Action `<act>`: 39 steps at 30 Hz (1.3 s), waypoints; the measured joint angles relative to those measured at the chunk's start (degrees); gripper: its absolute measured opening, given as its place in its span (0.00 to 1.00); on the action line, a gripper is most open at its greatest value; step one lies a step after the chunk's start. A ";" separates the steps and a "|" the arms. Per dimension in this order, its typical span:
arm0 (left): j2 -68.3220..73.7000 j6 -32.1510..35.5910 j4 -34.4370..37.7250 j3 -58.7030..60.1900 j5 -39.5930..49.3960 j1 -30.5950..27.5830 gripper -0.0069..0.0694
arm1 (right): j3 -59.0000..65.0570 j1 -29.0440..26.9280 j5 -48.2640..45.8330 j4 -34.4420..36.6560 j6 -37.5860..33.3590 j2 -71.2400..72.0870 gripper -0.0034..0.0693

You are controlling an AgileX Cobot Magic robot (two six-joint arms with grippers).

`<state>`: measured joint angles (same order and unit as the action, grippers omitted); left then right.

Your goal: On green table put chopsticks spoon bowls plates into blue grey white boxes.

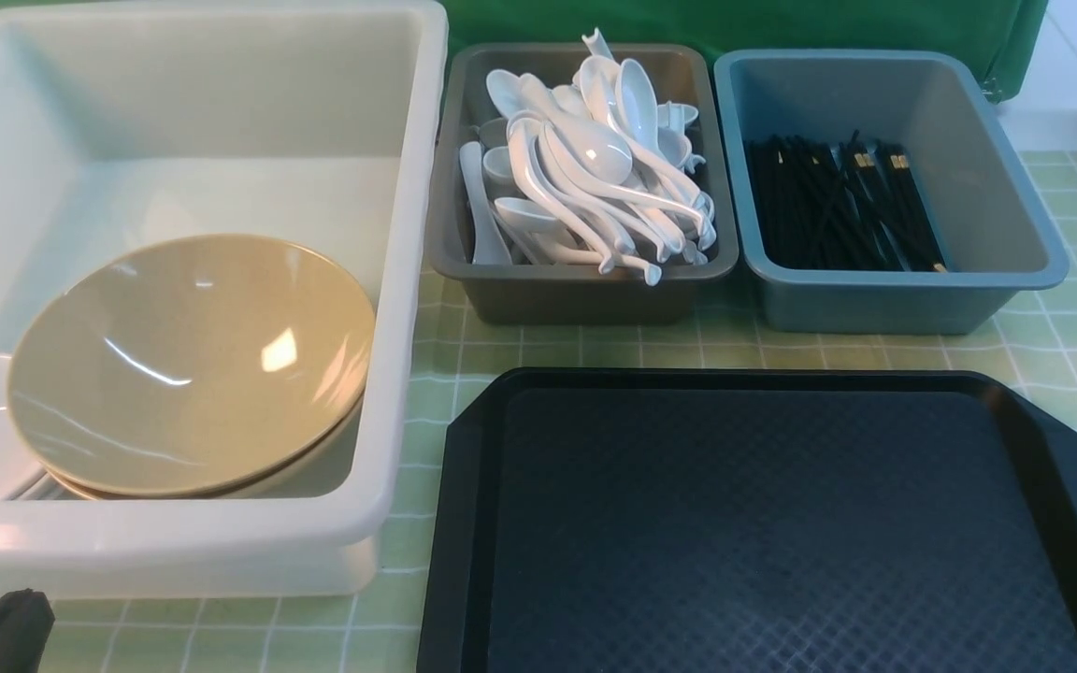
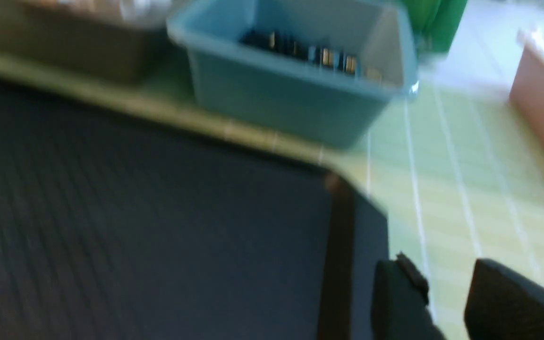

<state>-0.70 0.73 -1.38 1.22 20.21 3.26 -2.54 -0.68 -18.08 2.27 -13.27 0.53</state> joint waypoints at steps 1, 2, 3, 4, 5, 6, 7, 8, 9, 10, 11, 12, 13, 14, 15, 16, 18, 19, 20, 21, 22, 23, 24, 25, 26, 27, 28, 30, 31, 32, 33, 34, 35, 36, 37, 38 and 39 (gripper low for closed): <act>0.00 0.00 0.00 0.00 0.00 0.00 0.09 | 1.17 -0.60 -0.30 0.00 0.00 0.05 0.36; 0.00 0.00 0.00 0.00 0.07 0.00 0.09 | 2.46 -1.26 -0.59 -0.12 -0.06 0.05 0.36; 0.00 0.00 0.00 0.00 0.07 0.00 0.09 | 2.54 -1.66 -0.08 -0.16 0.00 0.05 0.36; 0.00 0.00 0.00 0.00 0.07 0.00 0.09 | 2.57 -1.97 0.04 -0.16 0.08 0.05 0.36; 0.00 0.00 0.00 0.00 0.07 0.00 0.09 | 2.57 -2.32 0.18 -0.16 0.98 0.10 0.36; 0.00 0.00 0.00 0.00 0.07 0.00 0.09 | 2.57 -2.42 0.20 -0.16 1.77 0.07 0.36; 0.00 0.00 0.00 0.00 0.07 0.00 0.09 | 2.57 -2.70 0.26 -0.16 3.07 0.07 0.36; 0.00 0.00 0.00 0.00 0.07 0.00 0.09 | 2.57 -2.78 0.33 -0.16 4.01 0.07 0.36; 0.00 0.00 0.00 0.00 0.07 0.00 0.09 | 2.62 -2.89 0.45 -0.16 5.29 0.07 0.36; 0.00 0.00 0.00 0.00 0.07 0.00 0.09 | 2.62 -2.89 0.44 -0.16 5.58 0.07 0.36; 0.00 0.00 0.00 0.00 0.07 0.00 0.09 | 2.62 -2.89 0.58 -0.16 5.92 0.07 0.36; 0.00 0.00 0.00 0.00 0.07 0.00 0.09 | 2.62 -2.89 0.63 -0.16 6.00 0.07 0.36; 0.00 0.00 0.00 0.00 0.07 0.00 0.09 | 2.67 -2.89 0.75 -0.16 6.05 0.07 0.36; 0.00 0.00 0.00 0.00 0.07 0.00 0.09 | 2.67 -2.89 0.83 -0.16 6.05 0.07 0.36; 0.00 0.00 0.00 0.00 0.07 0.00 0.09 | 2.67 -2.89 0.97 -0.16 6.05 0.07 0.36; 0.00 0.00 0.00 0.00 0.07 0.00 0.09 | 2.67 -2.89 1.04 -0.16 6.05 0.07 0.37; 0.00 0.00 0.00 0.00 0.07 0.00 0.09 | 2.67 -2.89 1.04 -0.16 6.05 0.07 0.37; 0.00 0.00 0.00 0.00 0.07 0.00 0.09 | 2.67 -2.89 1.04 -0.16 6.06 0.07 0.37; 0.00 0.00 0.00 0.00 0.07 0.00 0.09 | 2.71 -2.89 1.04 -0.16 6.06 0.07 0.37; 0.00 0.00 0.00 0.00 0.07 0.00 0.09 | 2.71 -2.89 1.09 -0.16 6.06 0.07 0.37; 0.00 0.00 0.00 0.00 0.07 0.00 0.09 | 2.71 -2.89 1.09 -0.16 6.11 0.07 0.37; 0.00 0.00 0.00 0.00 0.07 0.00 0.09 | 2.71 -2.89 1.09 -0.16 6.11 0.07 0.37; 0.00 0.00 0.00 0.00 0.07 0.00 0.09 | 2.71 -2.89 1.09 -0.16 6.11 0.07 0.37; 0.00 0.00 0.00 0.00 0.07 0.00 0.09 | 2.71 -2.89 1.09 -0.16 6.11 0.07 0.37; 0.00 0.00 0.00 0.00 0.07 0.00 0.09 | 2.71 -2.89 1.09 -0.16 6.11 0.07 0.37; 0.00 0.00 0.00 0.00 0.07 0.00 0.09 | 2.71 -2.89 1.09 -0.16 6.11 0.07 0.37; 0.00 0.00 0.00 0.00 0.07 0.00 0.09 | 2.71 -2.89 1.09 -0.16 6.11 0.07 0.37; 0.00 0.00 0.00 0.00 0.07 0.00 0.09 | 2.71 -2.89 1.09 -0.16 6.17 0.07 0.37; 0.00 0.00 0.00 0.00 0.07 0.00 0.09 | 2.71 -2.89 1.14 -0.16 6.17 0.07 0.37; 0.00 0.00 0.00 0.00 0.07 0.00 0.09 | 2.71 -2.89 1.14 -0.16 6.17 0.07 0.37; 0.00 0.00 0.00 0.00 0.07 0.00 0.09 | 2.71 -2.89 1.14 -0.16 6.17 0.07 0.37; 0.00 0.00 0.00 0.00 0.07 0.00 0.09 | 2.71 -2.89 1.14 -0.16 6.17 0.07 0.37; 0.00 0.00 0.00 0.00 0.07 0.00 0.09 | 2.71 -2.89 1.20 -0.16 6.17 0.07 0.37; 0.00 0.00 0.00 0.00 0.07 0.00 0.09 | 2.73 -2.89 1.26 -0.16 6.17 0.07 0.37; -0.06 0.00 0.00 0.00 0.07 0.00 0.09 | 2.78 -2.89 1.31 -0.16 6.23 0.11 0.37; -0.05 0.00 0.00 0.00 0.07 0.00 0.09 | 2.78 -2.89 1.31 -0.16 6.23 0.11 0.37; -0.05 0.00 0.00 0.00 0.07 0.00 0.09 | 2.78 -2.89 1.31 -0.16 6.23 0.11 0.37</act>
<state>-0.76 0.73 -1.38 1.22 20.28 3.26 0.23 -3.58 -16.77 2.11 -7.04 0.64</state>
